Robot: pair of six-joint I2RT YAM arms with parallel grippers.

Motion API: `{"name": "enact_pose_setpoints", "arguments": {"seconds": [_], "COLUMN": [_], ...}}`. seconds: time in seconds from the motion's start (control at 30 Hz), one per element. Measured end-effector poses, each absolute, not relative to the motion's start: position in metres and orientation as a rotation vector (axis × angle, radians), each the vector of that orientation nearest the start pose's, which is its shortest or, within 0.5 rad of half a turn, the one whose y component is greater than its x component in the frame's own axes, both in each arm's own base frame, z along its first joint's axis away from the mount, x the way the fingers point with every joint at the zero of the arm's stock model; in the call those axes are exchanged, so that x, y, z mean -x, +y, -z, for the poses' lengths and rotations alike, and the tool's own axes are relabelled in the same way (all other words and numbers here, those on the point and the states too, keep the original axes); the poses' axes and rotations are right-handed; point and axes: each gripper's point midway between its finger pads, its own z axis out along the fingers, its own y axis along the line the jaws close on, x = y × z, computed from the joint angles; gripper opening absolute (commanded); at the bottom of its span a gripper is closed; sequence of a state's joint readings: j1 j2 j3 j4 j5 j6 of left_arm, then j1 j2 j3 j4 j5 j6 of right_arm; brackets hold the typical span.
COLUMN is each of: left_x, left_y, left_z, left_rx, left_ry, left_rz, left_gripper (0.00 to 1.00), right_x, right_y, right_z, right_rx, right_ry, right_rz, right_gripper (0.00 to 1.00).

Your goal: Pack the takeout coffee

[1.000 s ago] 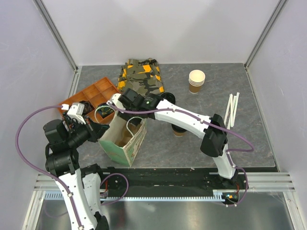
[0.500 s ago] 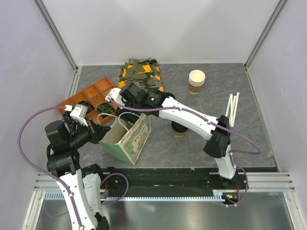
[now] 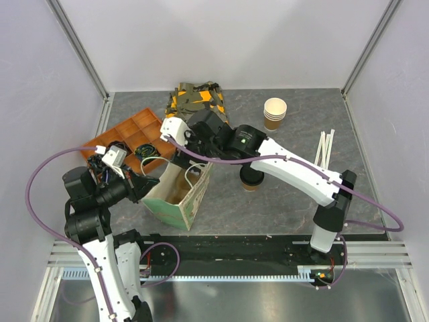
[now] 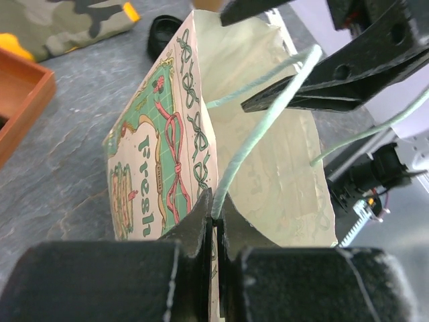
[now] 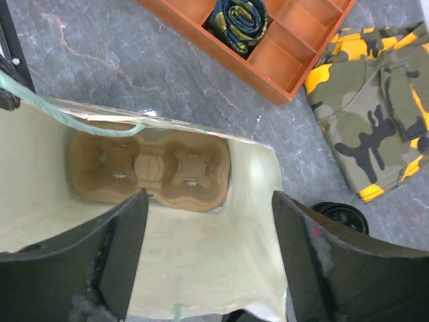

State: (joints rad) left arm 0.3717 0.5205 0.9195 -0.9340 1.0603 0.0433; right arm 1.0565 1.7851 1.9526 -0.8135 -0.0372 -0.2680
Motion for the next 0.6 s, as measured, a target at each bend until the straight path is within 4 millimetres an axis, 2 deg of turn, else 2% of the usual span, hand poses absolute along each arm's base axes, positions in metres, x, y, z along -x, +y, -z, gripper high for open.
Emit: {"name": "enact_pose_setpoints", "arguments": {"seconds": [0.1, 0.17, 0.27, 0.37, 0.47, 0.6], "left_x": [-0.156, -0.154, -0.151, -0.149, -0.148, -0.145], "left_y": [-0.106, -0.109, -0.113, -0.117, -0.120, -0.124], "left_z": [-0.281, -0.285, -0.289, -0.292, -0.293, -0.295], "left_rx": [-0.348, -0.377, -0.421, -0.456, -0.480, -0.517], "left_ry": [1.855, 1.839, 1.813, 1.793, 1.779, 1.760], "left_rz": [0.853, 0.868, 0.900, 0.939, 0.970, 0.999], "left_gripper": [0.02, 0.02, 0.02, 0.02, 0.02, 0.02], "right_x": [-0.239, -0.237, -0.238, -0.242, -0.248, -0.253], "right_y": [0.412, 0.407, 0.399, 0.387, 0.379, 0.369], "right_z": [-0.293, -0.303, -0.327, -0.357, -0.379, -0.387], "right_rx": [1.407, 1.389, 1.333, 1.243, 1.166, 1.112], "right_ry": [1.739, 1.706, 1.650, 1.586, 1.538, 1.514], "right_rz": [-0.467, -0.469, -0.473, -0.465, -0.459, -0.447], "right_gripper": [0.91, 0.93, 0.97, 0.98, 0.98, 0.98]}}
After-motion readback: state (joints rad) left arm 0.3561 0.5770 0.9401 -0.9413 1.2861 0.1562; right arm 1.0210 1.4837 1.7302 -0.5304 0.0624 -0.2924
